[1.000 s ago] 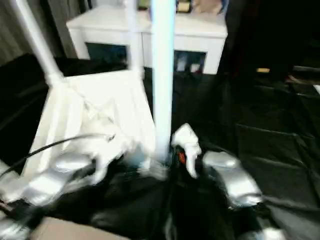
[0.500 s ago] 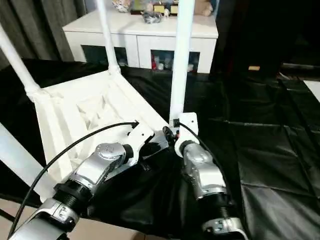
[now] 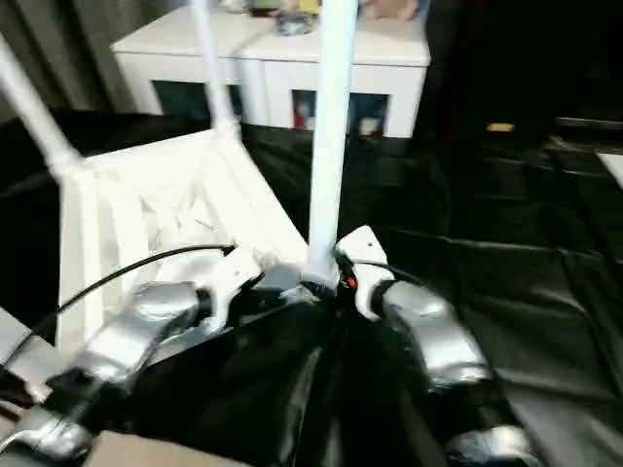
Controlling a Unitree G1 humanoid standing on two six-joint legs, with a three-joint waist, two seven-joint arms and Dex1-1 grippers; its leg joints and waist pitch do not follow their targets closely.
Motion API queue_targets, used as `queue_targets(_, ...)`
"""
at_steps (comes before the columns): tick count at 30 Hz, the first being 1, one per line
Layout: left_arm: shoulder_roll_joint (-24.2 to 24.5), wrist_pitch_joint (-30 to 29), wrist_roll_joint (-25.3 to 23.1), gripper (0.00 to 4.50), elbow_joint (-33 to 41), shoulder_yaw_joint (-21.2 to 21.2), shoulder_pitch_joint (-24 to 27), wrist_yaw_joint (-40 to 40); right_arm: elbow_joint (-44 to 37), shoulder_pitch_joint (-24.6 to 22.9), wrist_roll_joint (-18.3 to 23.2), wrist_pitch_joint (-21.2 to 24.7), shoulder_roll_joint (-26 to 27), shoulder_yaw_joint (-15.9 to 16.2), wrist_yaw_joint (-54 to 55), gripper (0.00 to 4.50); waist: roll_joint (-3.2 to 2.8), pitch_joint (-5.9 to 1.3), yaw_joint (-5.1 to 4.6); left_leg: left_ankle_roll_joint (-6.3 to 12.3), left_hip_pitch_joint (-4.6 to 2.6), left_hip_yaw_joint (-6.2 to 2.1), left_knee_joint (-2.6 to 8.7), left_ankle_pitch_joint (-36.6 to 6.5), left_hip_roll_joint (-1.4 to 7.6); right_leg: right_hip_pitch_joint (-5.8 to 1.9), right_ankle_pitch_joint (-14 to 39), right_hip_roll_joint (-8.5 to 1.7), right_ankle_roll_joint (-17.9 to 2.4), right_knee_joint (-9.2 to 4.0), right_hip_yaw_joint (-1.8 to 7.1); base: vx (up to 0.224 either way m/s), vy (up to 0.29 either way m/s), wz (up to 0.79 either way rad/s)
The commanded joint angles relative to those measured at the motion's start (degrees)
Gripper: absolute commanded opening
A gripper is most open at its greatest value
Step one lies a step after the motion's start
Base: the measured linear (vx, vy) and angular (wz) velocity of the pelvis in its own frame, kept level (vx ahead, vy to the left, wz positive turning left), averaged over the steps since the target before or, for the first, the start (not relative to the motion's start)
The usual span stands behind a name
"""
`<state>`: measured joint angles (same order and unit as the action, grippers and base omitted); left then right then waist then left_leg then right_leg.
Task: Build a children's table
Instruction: Rotate leg to tighten
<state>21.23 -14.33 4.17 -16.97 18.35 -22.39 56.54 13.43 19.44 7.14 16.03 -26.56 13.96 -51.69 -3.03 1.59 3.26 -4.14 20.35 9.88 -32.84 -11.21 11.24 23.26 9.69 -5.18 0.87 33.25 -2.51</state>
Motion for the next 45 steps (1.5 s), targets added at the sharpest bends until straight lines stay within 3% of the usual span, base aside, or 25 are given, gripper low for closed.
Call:
queue_targets(1,0.4,0.1,0.5,0.00,0.3,1.9,1.0,3.4,-1.4,0.0,-0.1,-1.4,-0.4,2.0,-4.1,4.36,0.93,-3.18,0.22,6.58,0.40,0.42,2.77,-5.4,1.12,-2.86,1.3,-1.89,-15.6,-2.21,1.45,0.054,0.004,0.00)
queue_targets(3,0.6,-0.1,0.7,0.00,0.8,1.6,1.1,3.9,-0.8,0.2,-0.7,-1.7,-0.8,2.4,-5.2,4.36,1.07,-3.26,0.26,7.02,0.42,0.41,2.66,-4.6,1.13,-3.06,-0.3,-1.85,-16.6,-1.93,1.37,0.000,0.000,0.00)
queue_targets(7,0.8,-0.3,0.9,0.00,1.4,1.4,1.4,4.5,-0.4,0.4,-1.0,-1.9,-0.8,2.6,-5.9,4.36,1.00,-2.99,0.33,6.25,0.09,0.40,2.93,-7.3,1.33,-2.91,3.7,-1.93,-16.6,-2.27,1.41,0.000,0.000,0.00)
queue_targets(10,1.2,-0.5,1.3,0.00,2.2,1.3,1.6,4.6,-0.7,0.8,0.4,-1.4,-0.1,2.2,-5.5,4.36,1.10,-2.79,0.13,4.27,0.15,0.20,3.28,-10.4,1.34,-2.98,8.1,-2.04,-15.0,-2.60,1.48,0.000,0.000,0.00)
queue_targets(13,1.3,-0.7,1.5,0.00,2.8,1.3,2.0,5.2,-0.2,1.1,0.7,-1.9,0.9,1.3,-5.3,4.36,1.23,-2.72,0.05,3.64,0.24,0.18,3.35,-10.9,1.29,-2.95,9.1,-2.03,-14.4,-2.69,1.57,0.000,0.000,0.00)
queue_targets(18,1.5,-0.9,1.8,0.00,3.3,1.3,2.2,5.9,1.2,2.3,1.9,-1.3,2.3,-0.7,-3.8,4.36,1.23,-2.83,0.12,3.50,0.17,0.20,3.22,-10.1,1.19,-2.91,8.8,-2.05,-14.2,-2.57,1.65,0.000,0.000,0.00)
queue_targets(23,1.7,-1.1,1.8,0.00,3.6,1.2,2.4,6.0,1.3,2.2,2.1,-1.1,2.2,-0.5,-4.7,4.36,1.28,-2.97,0.22,4.23,0.19,0.29,2.94,-8.2,1.10,-2.97,5.6,-1.91,-15.0,-2.22,1.60,0.000,0.000,0.00)
queue_targets(27,1.7,-1.3,1.8,0.00,3.9,1.0,2.5,5.9,1.5,2.1,1.8,-1.0,2.2,-0.2,-5.2,4.36,1.30,-2.92,0.25,4.24,0.25,0.25,2.98,-8.8,1.12,-3.03,7.0,-2.00,-14.8,-2.30,1.57,0.000,0.000,0.00)
queue_targets(45,2.1,-1.3,1.4,0.00,3.8,0.6,2.7,5.7,1.9,2.0,1.8,-0.3,2.2,0.6,-6.4,2.79,1.40,-3.01,0.29,4.45,0.25,0.24,2.83,-8.1,1.07,-3.06,6.6,-1.95,-14.9,-2.15,1.55,0.000,0.000,0.00)
